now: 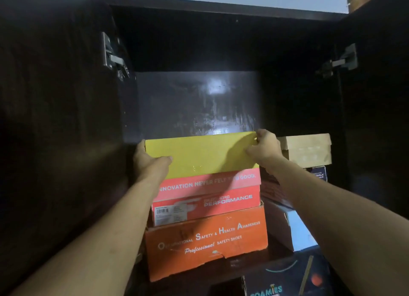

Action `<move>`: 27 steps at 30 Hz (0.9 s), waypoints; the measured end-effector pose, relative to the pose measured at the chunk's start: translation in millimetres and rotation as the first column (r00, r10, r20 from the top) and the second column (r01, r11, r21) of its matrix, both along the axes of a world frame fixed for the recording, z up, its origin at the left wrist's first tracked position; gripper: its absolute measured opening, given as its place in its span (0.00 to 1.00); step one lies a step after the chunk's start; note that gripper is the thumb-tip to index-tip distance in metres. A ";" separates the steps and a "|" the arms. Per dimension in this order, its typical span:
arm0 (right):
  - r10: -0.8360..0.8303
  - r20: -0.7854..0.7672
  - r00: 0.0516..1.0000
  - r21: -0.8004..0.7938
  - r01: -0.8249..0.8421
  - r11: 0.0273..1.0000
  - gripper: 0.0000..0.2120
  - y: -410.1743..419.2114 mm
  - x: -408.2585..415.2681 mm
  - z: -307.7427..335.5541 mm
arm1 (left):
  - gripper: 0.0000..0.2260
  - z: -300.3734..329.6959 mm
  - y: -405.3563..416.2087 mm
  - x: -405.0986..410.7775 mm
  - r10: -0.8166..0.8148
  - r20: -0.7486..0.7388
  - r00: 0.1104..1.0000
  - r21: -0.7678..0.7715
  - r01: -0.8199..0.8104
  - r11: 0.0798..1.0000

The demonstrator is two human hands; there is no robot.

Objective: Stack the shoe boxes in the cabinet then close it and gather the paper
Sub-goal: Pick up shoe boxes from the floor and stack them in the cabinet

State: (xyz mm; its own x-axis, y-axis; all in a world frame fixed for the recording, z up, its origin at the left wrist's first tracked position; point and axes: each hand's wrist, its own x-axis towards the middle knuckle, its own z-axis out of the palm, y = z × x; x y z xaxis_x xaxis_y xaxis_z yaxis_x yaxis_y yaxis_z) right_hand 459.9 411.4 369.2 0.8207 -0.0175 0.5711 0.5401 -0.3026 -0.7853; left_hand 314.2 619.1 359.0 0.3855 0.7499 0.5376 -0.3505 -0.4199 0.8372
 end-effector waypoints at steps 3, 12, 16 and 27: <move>-0.042 0.005 0.999 -0.019 0.042 0.999 0.11 10.7 6.7 -12.7 | 0.18 -15.2 9.1 4.7 0.028 -0.098 0.995 0.027 -0.025 0.999; -0.021 -0.028 0.999 -0.206 0.015 0.979 0.32 10.8 8.2 -40.0 | 0.15 -41.2 24.2 14.8 0.144 -0.155 0.977 0.024 -0.142 0.990; -0.018 -0.030 0.999 -0.225 0.011 0.974 0.29 10.4 8.2 -41.0 | 0.07 -39.1 24.9 11.4 0.206 -0.190 0.960 0.069 -0.196 0.978; -0.028 -0.010 1.000 -0.367 0.022 0.930 0.24 -66.0 -58.4 -49.1 | 0.29 -67.1 -71.2 5.5 0.321 -0.241 0.916 0.566 -0.137 0.813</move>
State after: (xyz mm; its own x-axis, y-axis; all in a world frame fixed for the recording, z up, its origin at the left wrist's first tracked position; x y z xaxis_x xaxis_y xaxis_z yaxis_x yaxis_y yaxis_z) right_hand 401.6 345.3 320.0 0.8313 0.1704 0.5291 0.5176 -0.5843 -0.6250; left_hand 319.7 547.8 292.0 0.4537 0.4729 0.7554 0.0525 -0.8603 0.5070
